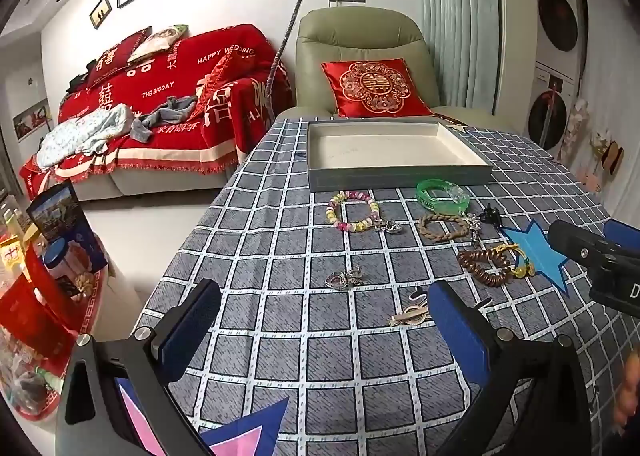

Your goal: Organize jewelry

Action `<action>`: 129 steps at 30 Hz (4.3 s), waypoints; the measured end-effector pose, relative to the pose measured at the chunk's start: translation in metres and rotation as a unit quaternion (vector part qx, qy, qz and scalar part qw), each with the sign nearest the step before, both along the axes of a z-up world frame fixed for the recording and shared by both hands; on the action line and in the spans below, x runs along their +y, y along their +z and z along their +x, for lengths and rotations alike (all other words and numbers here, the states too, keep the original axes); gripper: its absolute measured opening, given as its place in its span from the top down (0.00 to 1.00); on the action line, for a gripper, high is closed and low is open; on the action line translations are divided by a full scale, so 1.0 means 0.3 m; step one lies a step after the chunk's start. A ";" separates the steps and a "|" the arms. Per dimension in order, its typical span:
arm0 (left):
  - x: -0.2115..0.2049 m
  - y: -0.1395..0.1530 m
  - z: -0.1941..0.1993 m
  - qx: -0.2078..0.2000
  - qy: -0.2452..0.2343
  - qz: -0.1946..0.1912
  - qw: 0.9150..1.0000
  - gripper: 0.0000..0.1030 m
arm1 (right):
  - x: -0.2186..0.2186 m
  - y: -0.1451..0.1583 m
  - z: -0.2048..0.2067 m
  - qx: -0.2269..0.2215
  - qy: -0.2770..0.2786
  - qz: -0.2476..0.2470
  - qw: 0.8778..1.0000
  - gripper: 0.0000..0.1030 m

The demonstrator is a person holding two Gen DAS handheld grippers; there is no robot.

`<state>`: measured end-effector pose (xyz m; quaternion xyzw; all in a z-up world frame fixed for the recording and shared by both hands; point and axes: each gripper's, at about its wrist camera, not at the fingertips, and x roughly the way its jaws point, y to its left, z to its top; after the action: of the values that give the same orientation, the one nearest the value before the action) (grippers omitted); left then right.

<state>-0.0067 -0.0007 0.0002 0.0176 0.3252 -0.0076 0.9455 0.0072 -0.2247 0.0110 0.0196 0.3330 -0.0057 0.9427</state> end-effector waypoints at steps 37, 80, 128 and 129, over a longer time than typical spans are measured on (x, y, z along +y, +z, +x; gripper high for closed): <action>0.021 0.013 -0.010 -0.017 0.006 -0.011 1.000 0.00 | -0.007 0.012 -0.043 -0.039 0.000 0.003 0.999 0.00; 0.005 0.018 -0.010 -0.018 0.005 -0.010 1.000 0.00 | -0.008 0.035 -0.053 -0.047 0.000 0.010 0.999 0.00; 0.002 0.008 0.000 -0.005 0.000 -0.017 1.000 0.00 | -0.013 0.014 -0.049 -0.035 -0.003 0.018 0.999 0.00; 0.004 0.006 0.004 -0.003 -0.001 -0.018 1.000 0.00 | -0.015 0.011 -0.045 -0.033 -0.003 0.018 0.999 0.00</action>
<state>-0.0055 0.0006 0.0021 0.0012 0.3225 -0.0138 0.9465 -0.0064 -0.2292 0.0143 0.0378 0.3013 -0.0022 0.9528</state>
